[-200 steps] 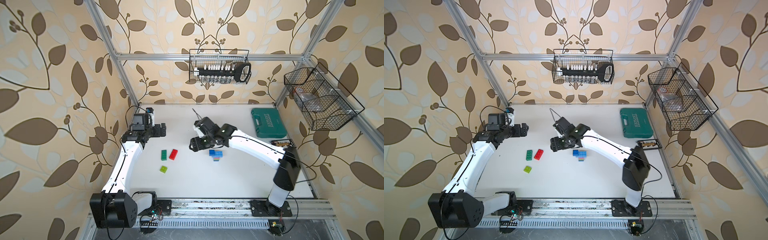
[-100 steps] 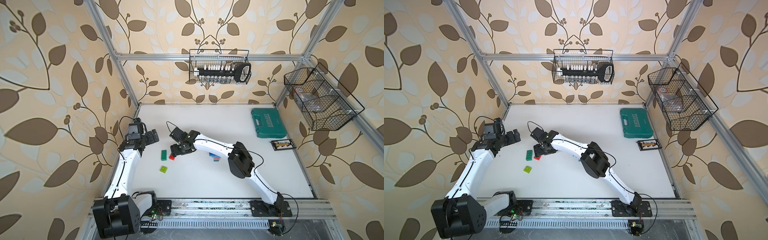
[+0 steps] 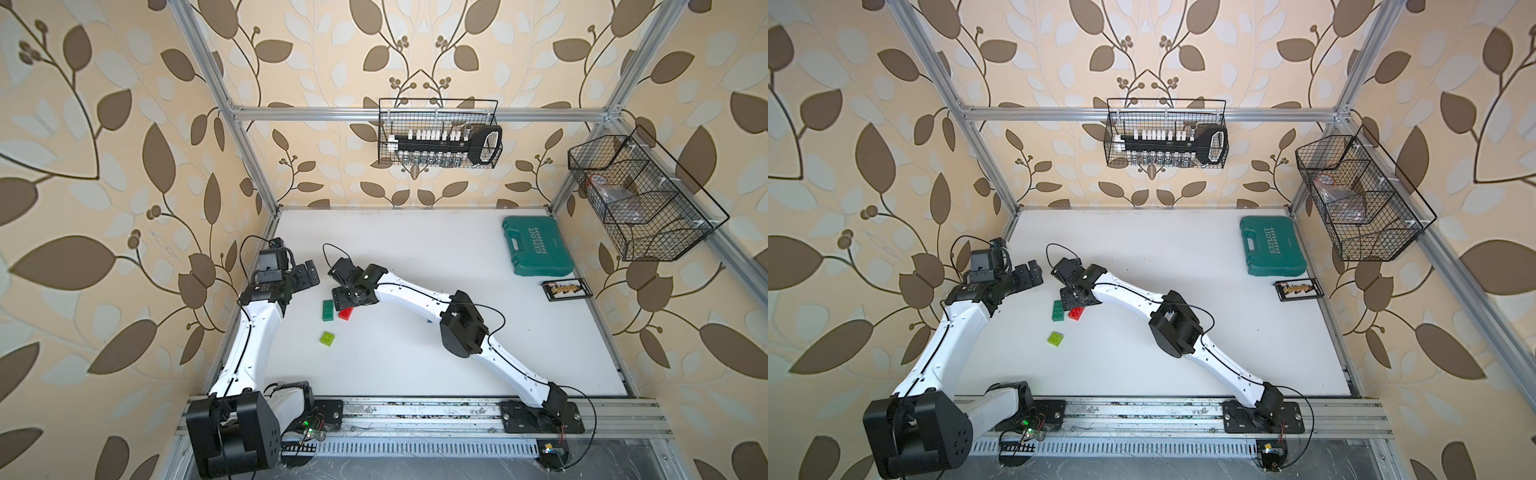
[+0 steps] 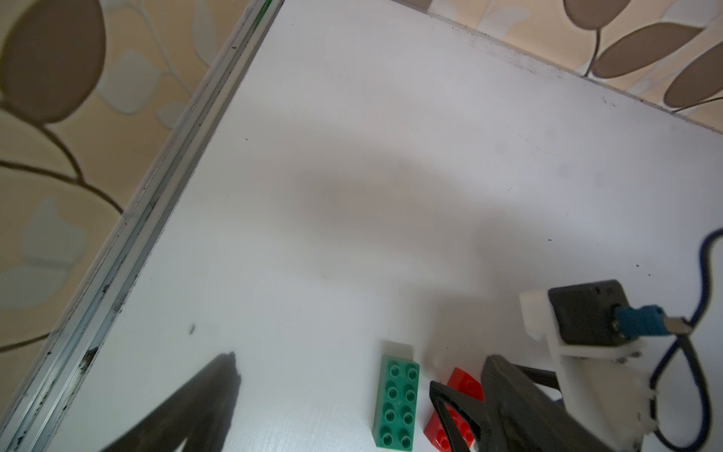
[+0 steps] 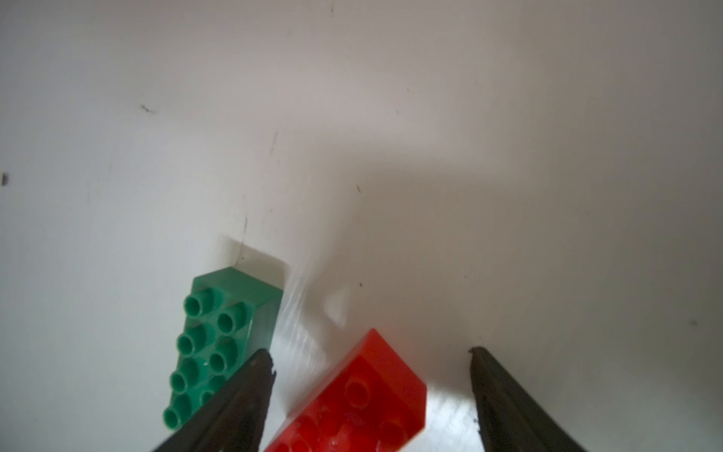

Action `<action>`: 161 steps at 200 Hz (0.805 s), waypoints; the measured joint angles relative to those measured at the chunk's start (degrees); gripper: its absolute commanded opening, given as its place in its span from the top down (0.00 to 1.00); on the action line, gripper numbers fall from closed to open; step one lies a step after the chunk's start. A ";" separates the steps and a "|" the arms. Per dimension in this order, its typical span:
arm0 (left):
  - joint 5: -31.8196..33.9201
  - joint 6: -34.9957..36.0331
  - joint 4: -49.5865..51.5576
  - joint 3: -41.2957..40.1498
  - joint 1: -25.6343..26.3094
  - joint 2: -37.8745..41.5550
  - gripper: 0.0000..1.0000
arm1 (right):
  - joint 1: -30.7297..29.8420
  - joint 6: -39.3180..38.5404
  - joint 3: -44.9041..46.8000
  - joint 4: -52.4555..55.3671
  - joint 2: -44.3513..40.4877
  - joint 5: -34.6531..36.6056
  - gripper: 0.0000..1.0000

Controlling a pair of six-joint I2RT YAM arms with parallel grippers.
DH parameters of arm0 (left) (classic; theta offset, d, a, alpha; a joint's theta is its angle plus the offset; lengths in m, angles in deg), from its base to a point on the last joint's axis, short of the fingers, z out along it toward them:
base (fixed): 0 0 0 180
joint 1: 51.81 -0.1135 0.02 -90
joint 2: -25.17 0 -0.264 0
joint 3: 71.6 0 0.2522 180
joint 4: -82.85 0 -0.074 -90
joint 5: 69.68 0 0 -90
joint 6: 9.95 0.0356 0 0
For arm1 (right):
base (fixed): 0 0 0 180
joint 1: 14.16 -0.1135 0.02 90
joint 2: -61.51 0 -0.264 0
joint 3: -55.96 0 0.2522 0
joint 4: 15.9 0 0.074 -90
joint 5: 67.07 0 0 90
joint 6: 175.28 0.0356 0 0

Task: Assemble a spoon with lego
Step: Adjust the lego brick at the center of the board.

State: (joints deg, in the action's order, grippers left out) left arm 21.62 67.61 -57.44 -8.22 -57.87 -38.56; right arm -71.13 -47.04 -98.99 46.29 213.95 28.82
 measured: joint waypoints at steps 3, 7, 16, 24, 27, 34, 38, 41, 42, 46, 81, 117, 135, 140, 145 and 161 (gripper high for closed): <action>-0.13 0.02 0.00 0.00 0.00 0.00 0.01 | -0.04 -0.42 0.83 -0.24 -0.42 0.31 0.23; -0.26 0.02 0.00 0.00 0.00 0.00 0.01 | -0.07 -0.81 2.21 -0.26 -1.18 0.72 0.23; -0.46 0.02 -0.02 0.00 0.00 0.00 0.01 | -0.09 -1.77 6.56 -0.79 -3.63 1.31 0.23; -0.74 0.02 0.00 0.00 0.00 0.00 0.01 | -0.07 -2.64 10.19 -0.46 -5.92 1.77 0.23; -0.90 0.02 0.00 0.00 0.00 0.00 0.01 | -0.04 -3.04 11.10 -0.15 -6.54 1.97 0.23; -1.31 0.02 0.00 0.00 0.00 0.00 0.01 | 0.00 -3.96 12.63 0.76 -7.69 2.40 0.24; -1.51 0.00 0.00 0.00 0.00 0.00 0.01 | 0.09 -4.57 13.03 1.42 -8.13 2.62 0.24; -1.62 0.00 0.02 0.00 0.00 -0.02 0.01 | 0.09 -5.03 13.20 1.79 -8.37 2.75 0.24; -1.66 0.02 0.02 0.00 0.00 0.00 0.01 | 0.11 -5.27 13.27 1.99 -8.44 2.78 0.24; -1.79 0.02 0.02 0.00 0.00 0.00 0.01 | 0.13 -5.88 13.29 2.54 -8.66 2.99 0.24; -3.54 -0.07 0.04 0.00 0.00 -0.02 0.01 | 0.83 -10.36 18.01 3.34 -12.26 2.19 0.31; -5.44 -0.13 0.13 0.00 0.00 -0.26 0.01 | 2.32 -11.43 23.23 2.14 -15.28 -2.32 0.36; -6.32 -0.28 0.22 0.00 0.00 -0.44 0.01 | 2.93 -11.82 23.56 1.20 -15.28 -4.00 0.39; -6.43 -0.28 0.26 0.00 0.00 -0.44 0.01 | 3.02 -11.91 23.56 1.11 -15.28 -4.26 0.39; -6.51 -0.31 0.28 0.00 0.00 -0.44 0.01 | 3.08 -12.13 23.56 0.94 -15.28 -4.50 0.39; -7.04 -0.28 0.33 0.00 0.00 -0.48 0.01 | 2.95 -12.83 23.56 0.79 -15.28 -5.07 0.40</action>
State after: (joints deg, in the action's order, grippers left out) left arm 14.59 67.32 -57.11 -8.22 -57.87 -39.04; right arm -68.18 -59.87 -75.42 47.07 198.67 23.75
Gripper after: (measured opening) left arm 0.989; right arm 0.605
